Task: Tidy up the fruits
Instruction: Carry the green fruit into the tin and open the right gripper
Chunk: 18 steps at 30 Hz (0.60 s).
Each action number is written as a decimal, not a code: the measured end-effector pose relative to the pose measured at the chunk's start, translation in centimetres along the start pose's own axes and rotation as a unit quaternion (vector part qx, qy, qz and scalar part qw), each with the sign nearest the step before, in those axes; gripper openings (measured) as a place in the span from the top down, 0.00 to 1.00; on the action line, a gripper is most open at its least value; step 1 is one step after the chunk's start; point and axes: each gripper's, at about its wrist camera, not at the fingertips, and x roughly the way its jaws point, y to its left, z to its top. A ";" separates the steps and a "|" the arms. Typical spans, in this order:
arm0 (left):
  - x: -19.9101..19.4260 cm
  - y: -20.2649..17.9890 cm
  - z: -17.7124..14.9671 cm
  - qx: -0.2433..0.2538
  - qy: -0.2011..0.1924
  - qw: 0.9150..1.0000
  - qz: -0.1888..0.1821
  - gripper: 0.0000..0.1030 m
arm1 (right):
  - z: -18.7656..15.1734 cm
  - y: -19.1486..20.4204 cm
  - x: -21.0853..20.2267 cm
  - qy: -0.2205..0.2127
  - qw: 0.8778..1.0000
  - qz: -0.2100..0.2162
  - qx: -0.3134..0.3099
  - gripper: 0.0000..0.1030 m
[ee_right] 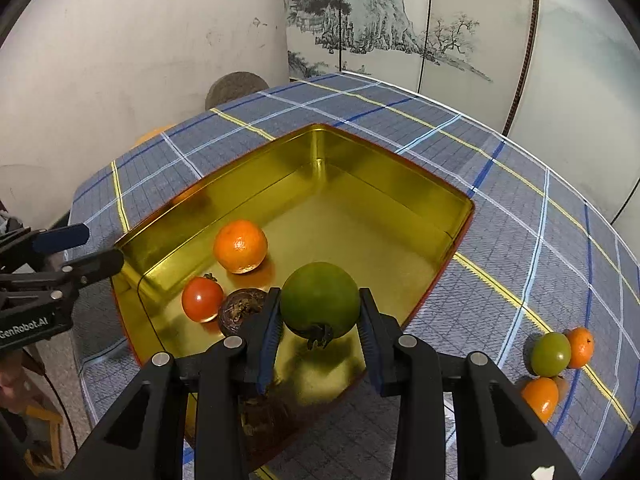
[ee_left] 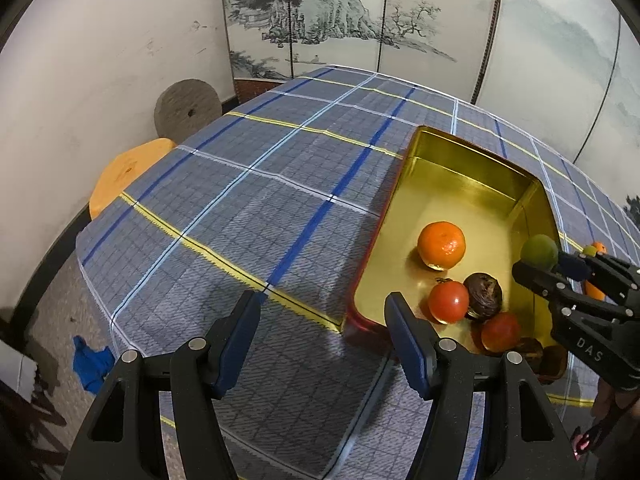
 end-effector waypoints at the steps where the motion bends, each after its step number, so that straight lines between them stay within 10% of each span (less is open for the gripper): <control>1: 0.0 0.1 0.0 -0.002 0.000 1.000 -0.001 0.36 | 0.0 0.0 0.1 0.001 1.000 0.001 0.000 0.67; 18: -0.5 1.1 -0.3 -0.012 -0.003 1.000 -0.007 0.36 | -0.5 0.8 0.6 0.008 1.000 -0.004 -0.010 0.65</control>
